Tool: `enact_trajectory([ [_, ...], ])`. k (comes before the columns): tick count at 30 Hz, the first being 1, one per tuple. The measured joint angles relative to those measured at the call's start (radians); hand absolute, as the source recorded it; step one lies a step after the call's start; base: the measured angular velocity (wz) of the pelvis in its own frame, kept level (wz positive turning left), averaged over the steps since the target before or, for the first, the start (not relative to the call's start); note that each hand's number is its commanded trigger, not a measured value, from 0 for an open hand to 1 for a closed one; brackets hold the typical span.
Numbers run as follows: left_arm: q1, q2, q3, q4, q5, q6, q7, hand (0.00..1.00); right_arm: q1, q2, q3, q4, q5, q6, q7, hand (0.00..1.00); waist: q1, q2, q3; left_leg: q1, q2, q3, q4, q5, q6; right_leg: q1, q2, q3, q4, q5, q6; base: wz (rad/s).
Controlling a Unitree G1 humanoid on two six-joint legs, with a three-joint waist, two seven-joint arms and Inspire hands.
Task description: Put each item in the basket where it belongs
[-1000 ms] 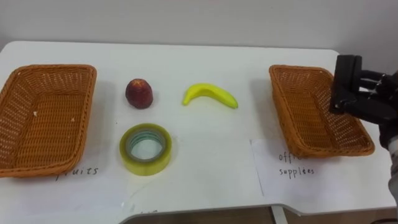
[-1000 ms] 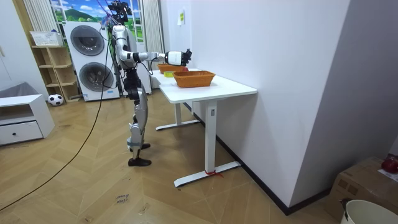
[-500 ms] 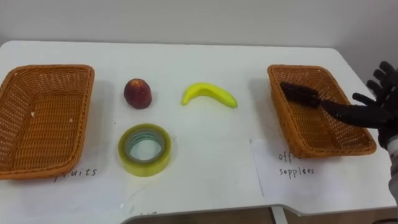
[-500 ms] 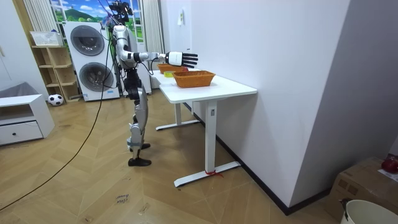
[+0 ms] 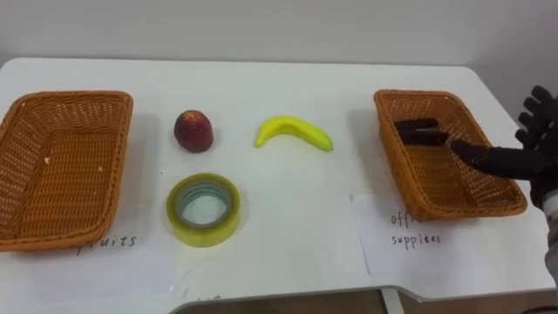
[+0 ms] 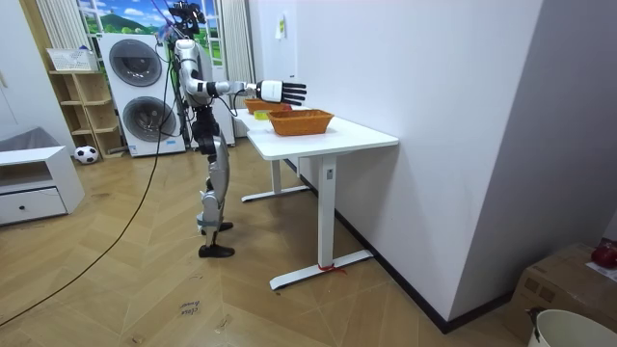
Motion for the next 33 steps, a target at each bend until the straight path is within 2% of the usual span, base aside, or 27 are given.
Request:
enact_trajectory([
  [19, -0.01, 0.0, 0.0, 0.006, 0.0, 0.007, 0.0, 0.0, -0.008, -0.003, 0.0, -0.01, -0.001, -0.001, 0.001, 0.0, 0.009, 0.0, -0.0002, 0.0, 0.0, 0.001, 0.0, 0.0, 0.0, -0.001, 0.0, 0.001, 0.002, 0.0, 0.0, 0.0],
  [25, -0.028, -0.001, -0.001, 0.011, -0.01, -0.01, 0.0, 0.0, -0.018, -0.007, 0.002, -0.022, -0.016, -0.002, 0.013, 0.0, 0.025, -0.002, 0.0005, 0.0, 0.0, 0.002, 0.0, 0.0, 0.0, -0.001, 0.0, 0.002, 0.001, 0.0, 0.0, 0.0],
  [28, -0.038, 0.001, -0.008, 0.01, -0.01, -0.012, 0.0, 0.0, -0.018, -0.007, 0.035, -0.093, -0.015, -0.002, 0.017, 0.0, 0.025, -0.001, 0.0037, -0.001, 0.001, 0.001, 0.0, 0.0, 0.0, 0.0, 0.0, 0.001, 0.001, 0.0, 0.0, 0.0],
  [33, -0.058, 0.005, -0.033, 0.008, -0.01, -0.012, -0.001, 0.0, -0.046, -0.007, 0.108, -0.132, -0.001, -0.002, 0.037, 0.0, 0.032, -0.004, 0.0048, 0.0, 0.001, 0.001, 0.0, 0.0, 0.0, -0.001, 0.0, 0.0, 0.001, 0.0, 0.0, 0.0],
])
